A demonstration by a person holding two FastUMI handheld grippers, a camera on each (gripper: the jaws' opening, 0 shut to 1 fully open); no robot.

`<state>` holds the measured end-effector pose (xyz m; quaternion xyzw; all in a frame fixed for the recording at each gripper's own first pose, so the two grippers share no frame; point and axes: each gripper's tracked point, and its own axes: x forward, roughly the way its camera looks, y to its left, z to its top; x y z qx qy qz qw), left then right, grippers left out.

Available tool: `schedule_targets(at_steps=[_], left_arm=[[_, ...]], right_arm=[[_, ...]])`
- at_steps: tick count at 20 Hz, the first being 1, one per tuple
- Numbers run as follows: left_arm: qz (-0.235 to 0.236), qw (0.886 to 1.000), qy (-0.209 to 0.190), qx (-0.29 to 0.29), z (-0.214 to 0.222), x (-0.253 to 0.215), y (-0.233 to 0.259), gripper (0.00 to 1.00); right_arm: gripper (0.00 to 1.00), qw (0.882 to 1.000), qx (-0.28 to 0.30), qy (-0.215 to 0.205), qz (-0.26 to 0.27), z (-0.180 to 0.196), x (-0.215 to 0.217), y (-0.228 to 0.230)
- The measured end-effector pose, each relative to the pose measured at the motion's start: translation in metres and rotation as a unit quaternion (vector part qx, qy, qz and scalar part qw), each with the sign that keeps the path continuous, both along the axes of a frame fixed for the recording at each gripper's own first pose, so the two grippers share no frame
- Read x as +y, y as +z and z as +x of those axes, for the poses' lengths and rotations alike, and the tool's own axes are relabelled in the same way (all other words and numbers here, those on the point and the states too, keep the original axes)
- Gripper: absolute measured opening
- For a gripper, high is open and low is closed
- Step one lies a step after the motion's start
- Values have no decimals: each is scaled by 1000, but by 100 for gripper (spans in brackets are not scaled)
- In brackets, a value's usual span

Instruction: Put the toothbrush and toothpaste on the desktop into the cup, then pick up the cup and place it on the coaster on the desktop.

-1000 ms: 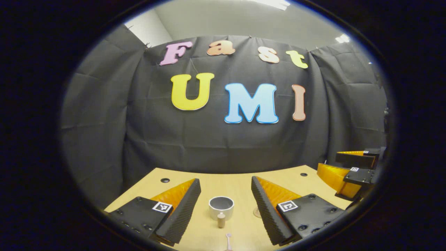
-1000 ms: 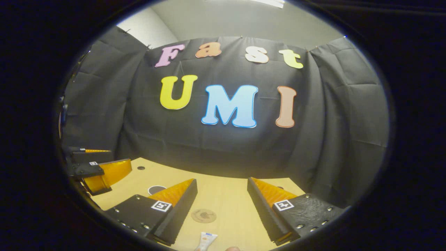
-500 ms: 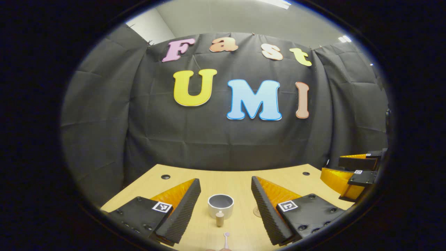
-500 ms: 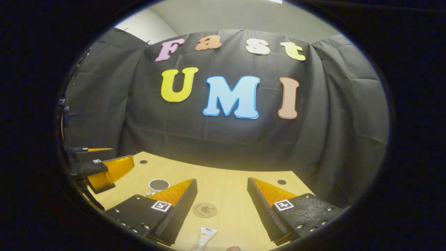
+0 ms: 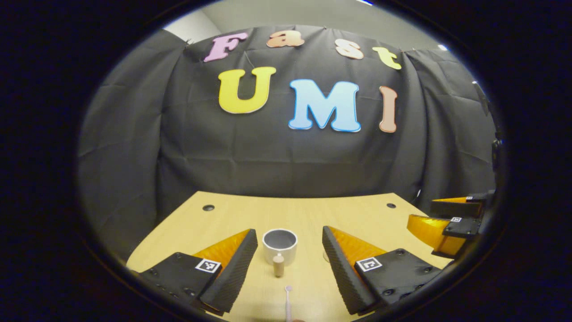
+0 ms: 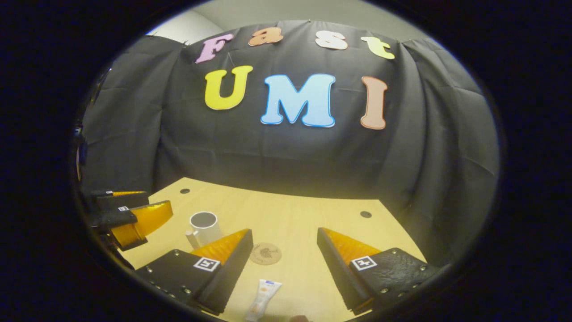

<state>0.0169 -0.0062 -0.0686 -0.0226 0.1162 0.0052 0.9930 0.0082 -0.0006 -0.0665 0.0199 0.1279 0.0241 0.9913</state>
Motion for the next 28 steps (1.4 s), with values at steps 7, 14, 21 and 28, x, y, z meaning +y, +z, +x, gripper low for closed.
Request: schedule_targets(at_steps=[7, 14, 21, 28], left_arm=[[-3, 989, 10, 147, -1, 13, -91, 99], [-23, 970, 17, 243, -12, 17, -143, 95], [-40, 943, 19, 331, -35, 18, -183, 95], [-55, 911, 34, 406, -61, 21, -224, 95]], right_arm=[[91, 992, 117, -7, 36, -1, 13, -57], [92, 975, 216, 27, 53, -12, 37, -101], [92, 949, 303, 50, 76, -27, 57, -144], [93, 916, 387, 48, 96, -44, 63, -187]])
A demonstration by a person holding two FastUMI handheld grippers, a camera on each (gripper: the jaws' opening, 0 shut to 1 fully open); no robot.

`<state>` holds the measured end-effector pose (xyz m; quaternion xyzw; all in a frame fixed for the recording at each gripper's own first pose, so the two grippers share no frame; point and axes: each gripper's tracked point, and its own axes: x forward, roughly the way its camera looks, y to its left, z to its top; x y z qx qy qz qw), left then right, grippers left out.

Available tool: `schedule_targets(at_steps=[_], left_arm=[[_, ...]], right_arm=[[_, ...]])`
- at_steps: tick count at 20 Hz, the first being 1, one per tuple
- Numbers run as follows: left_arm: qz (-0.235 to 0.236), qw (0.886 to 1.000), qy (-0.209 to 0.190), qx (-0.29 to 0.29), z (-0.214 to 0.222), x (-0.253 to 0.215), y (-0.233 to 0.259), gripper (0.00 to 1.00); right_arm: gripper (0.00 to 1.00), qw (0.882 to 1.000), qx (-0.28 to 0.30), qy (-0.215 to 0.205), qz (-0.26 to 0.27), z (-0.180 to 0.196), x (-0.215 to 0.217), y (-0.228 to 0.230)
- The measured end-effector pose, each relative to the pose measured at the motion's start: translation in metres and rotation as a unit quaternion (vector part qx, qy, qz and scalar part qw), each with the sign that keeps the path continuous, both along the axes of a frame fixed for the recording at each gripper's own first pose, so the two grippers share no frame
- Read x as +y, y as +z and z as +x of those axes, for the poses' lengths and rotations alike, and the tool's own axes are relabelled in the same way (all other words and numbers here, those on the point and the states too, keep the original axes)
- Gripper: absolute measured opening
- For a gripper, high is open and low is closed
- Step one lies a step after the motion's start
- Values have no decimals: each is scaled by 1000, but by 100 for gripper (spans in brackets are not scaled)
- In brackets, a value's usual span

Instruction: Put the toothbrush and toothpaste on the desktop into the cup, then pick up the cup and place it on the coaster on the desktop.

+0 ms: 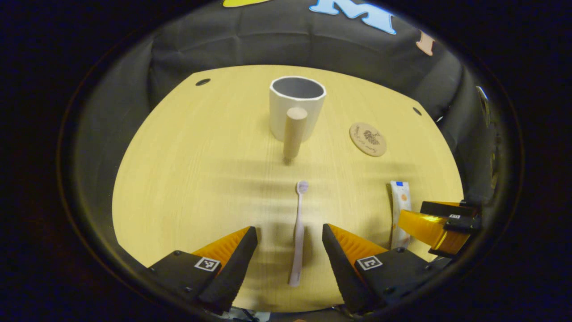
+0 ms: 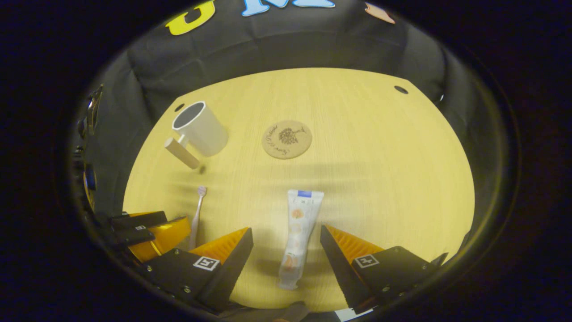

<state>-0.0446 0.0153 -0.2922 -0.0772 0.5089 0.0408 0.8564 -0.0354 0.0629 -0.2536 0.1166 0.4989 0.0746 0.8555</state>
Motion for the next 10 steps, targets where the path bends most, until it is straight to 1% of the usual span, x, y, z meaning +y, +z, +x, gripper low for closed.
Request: schedule_targets(at_steps=[1, 2, 3, 4, 5, 6, 7, 8, 10], left_arm=[[-5, 1000, 2, 15, -6, 0, -4, 99], [-8, 1000, 3, 27, -10, 0, -6, 96], [-10, 999, 5, 35, -12, 0, -9, 99], [-10, 999, 5, 40, -12, 1, -11, 96], [-11, 999, 6, 45, -13, -1, -14, 96], [-13, 999, 5, 49, -12, -2, -14, 99], [-14, 998, 4, 54, -12, -4, -17, 93], [-15, 998, 2, 60, -11, -6, -19, 96], [-17, 997, -4, 70, -9, -11, -23, 96]], right_arm=[[93, 1000, 10, -1, 3, -1, 1, -5], [94, 1000, 22, 0, 5, -4, 2, -9], [94, 1000, 30, -1, 8, -5, 3, -13], [94, 999, 39, 1, 11, -6, 5, -16], [94, 999, 45, 1, 13, -6, 6, -18], [94, 999, 49, 2, 13, -5, 7, -20], [94, 998, 54, 3, 13, -6, 8, -23], [94, 998, 60, 5, 14, -6, 9, -25], [94, 997, 70, 9, 13, -6, 12, -30]])
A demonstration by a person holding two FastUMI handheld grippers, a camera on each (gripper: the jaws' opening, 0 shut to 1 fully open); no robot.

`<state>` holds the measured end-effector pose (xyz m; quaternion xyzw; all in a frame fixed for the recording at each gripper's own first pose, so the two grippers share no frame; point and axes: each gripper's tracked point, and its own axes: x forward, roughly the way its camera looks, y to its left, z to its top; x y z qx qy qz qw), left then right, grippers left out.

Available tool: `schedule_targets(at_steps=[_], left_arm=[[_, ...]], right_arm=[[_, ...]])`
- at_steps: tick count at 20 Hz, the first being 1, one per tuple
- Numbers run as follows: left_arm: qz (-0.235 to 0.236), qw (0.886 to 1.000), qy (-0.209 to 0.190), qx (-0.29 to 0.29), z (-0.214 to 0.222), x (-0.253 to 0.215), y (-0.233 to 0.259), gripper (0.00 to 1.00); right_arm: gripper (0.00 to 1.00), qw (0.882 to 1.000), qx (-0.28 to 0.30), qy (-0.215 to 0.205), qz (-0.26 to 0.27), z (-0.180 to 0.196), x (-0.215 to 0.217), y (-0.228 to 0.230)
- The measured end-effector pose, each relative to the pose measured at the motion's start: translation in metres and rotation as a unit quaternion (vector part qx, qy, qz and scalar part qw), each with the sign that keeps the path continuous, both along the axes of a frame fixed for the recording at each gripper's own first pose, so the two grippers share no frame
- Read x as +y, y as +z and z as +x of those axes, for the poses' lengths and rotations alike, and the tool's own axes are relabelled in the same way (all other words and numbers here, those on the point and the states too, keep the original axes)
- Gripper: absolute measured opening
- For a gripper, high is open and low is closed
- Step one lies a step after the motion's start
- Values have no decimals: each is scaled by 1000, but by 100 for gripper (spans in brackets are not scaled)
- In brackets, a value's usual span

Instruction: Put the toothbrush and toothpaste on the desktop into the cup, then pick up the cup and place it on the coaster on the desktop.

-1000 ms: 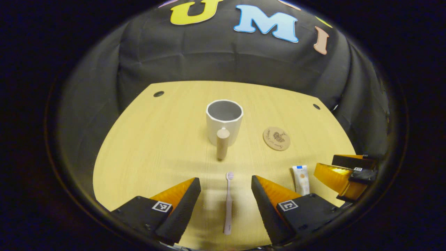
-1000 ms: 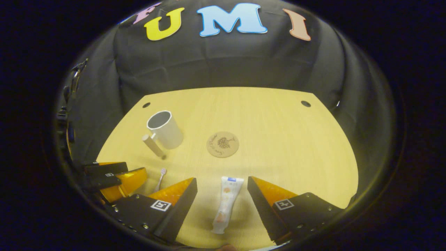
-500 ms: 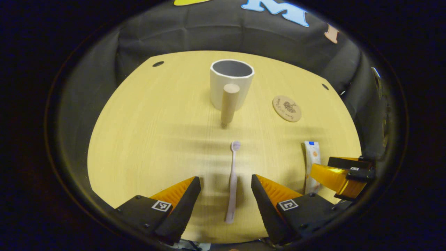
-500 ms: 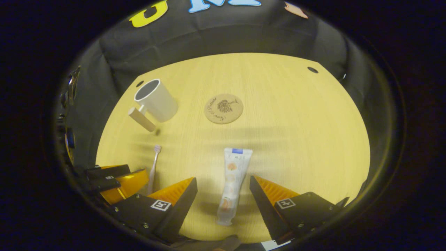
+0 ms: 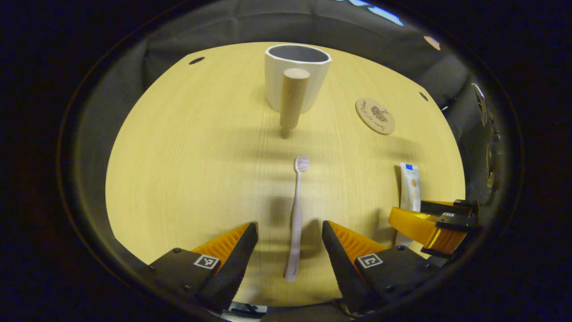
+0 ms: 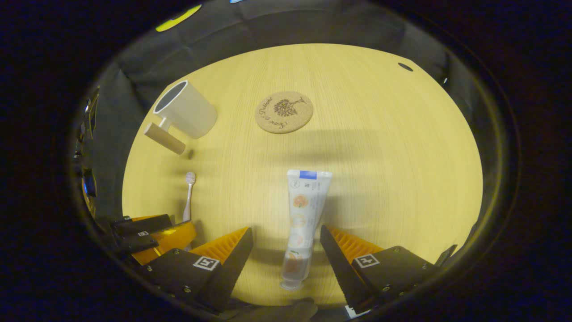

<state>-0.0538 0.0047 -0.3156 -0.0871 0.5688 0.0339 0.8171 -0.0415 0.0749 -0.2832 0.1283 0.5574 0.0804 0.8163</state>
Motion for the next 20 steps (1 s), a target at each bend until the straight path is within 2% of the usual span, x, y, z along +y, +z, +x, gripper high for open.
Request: schedule_targets(at_steps=[3, 6, 7, 8, 10, 12, 13, 14, 15, 16, 17, 18, 19, 20], left_arm=[[2, 1000, -11, 14, 1, -4, -5, 99], [19, 999, -24, 25, 5, -1, -8, 99], [23, 999, -26, 26, 6, -2, -9, 94], [26, 999, -27, 28, 8, -1, -9, 99], [41, 998, -30, 34, 7, 3, -10, 72], [47, 998, -32, 35, 5, 3, -8, 63], [49, 998, -29, 35, 6, 2, -10, 67], [50, 998, -32, 36, 6, 2, -10, 52], [46, 998, -28, 34, 5, 0, -11, 52], [44, 998, -17, 38, 6, -3, -12, 45], [44, 998, -22, 39, 5, -2, -12, 38], [45, 998, -27, 44, 5, -3, -11, 37], [41, 998, -23, 43, 6, -5, -12, 36], [43, 998, -25, 49, 4, -5, -12, 17]], right_arm=[[94, 1000, 8, 2, -10, 0, -2, -5], [89, 1000, 12, -7, -4, 5, -2, -6], [89, 1000, 15, -8, -4, 5, -3, -6], [88, 1000, 16, -9, -10, 6, -5, -8], [77, 1000, 21, -7, -10, 4, -6, -8], [74, 999, 28, -9, -13, 3, -9, -10], [64, 999, 30, -13, -9, 3, -8, -11], [58, 999, 31, -10, -7, 3, -7, -12], [58, 999, 32, -8, -4, 2, -7, -12], [58, 999, 32, -9, -7, 3, -10, -14], [48, 999, 34, -17, -1, 3, -9, -12], [38, 999, 37, -16, 3, 3, -9, -12], [38, 999, 38, -15, 11, 3, -9, -10], [33, 999, 41, -23, 17, 4, -7, -13]])
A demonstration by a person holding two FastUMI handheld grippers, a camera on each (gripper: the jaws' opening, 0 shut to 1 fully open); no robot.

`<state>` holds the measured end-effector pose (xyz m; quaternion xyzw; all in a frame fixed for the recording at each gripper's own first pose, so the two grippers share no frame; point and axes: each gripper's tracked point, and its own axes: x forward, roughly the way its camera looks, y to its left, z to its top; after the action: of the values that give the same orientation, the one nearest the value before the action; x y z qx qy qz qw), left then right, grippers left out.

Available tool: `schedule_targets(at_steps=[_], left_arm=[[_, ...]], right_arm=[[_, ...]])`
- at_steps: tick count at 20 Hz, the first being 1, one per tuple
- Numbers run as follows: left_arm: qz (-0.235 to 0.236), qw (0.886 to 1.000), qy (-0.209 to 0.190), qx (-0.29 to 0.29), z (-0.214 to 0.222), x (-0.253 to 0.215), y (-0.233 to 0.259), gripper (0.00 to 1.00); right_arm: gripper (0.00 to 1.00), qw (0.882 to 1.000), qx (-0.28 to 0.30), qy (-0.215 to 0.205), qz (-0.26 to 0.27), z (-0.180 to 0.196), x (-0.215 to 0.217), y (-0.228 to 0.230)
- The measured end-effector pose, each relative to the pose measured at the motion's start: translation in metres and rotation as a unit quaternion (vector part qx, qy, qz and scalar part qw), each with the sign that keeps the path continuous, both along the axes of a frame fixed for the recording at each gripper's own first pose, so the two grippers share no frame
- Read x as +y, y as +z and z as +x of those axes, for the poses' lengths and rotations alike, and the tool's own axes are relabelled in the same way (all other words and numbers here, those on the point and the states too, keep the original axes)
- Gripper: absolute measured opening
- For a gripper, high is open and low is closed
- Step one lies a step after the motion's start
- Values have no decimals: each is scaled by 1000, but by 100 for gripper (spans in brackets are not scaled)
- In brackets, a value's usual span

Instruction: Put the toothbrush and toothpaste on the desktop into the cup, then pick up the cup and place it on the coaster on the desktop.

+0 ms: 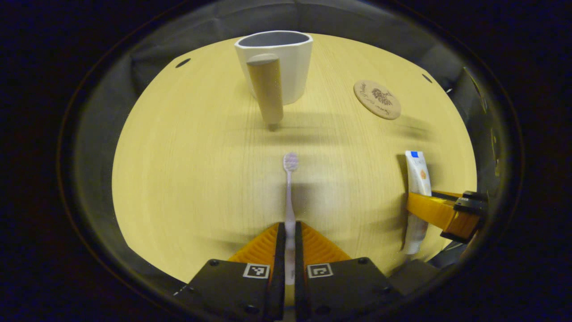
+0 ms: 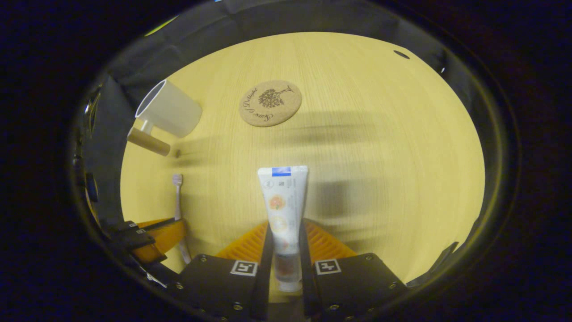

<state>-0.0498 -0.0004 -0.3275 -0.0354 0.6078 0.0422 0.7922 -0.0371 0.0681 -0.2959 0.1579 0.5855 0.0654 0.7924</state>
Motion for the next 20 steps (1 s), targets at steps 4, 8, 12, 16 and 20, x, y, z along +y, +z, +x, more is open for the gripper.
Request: schedule_targets(at_steps=[4, 8, 12, 16, 20], left_arm=[[-3, 1000, 2, -6, 1, 0, 3, 13], [-16, 1000, 9, -24, 2, 2, 4, 17], [-30, 998, 29, -44, 3, 5, 5, 11], [-41, 995, 45, -78, 1, 5, 20, 11], [-40, 991, 57, -115, 0, 10, 39, 11]], right_arm=[[24, 1000, -8, -6, 26, 2, 0, 5], [18, 998, -21, -16, 58, 4, 2, 2], [18, 997, -47, -11, 60, 7, -2, 10], [18, 994, -83, -9, 66, 11, 0, 26], [18, 990, -123, -1, 66, 16, 0, 47]])
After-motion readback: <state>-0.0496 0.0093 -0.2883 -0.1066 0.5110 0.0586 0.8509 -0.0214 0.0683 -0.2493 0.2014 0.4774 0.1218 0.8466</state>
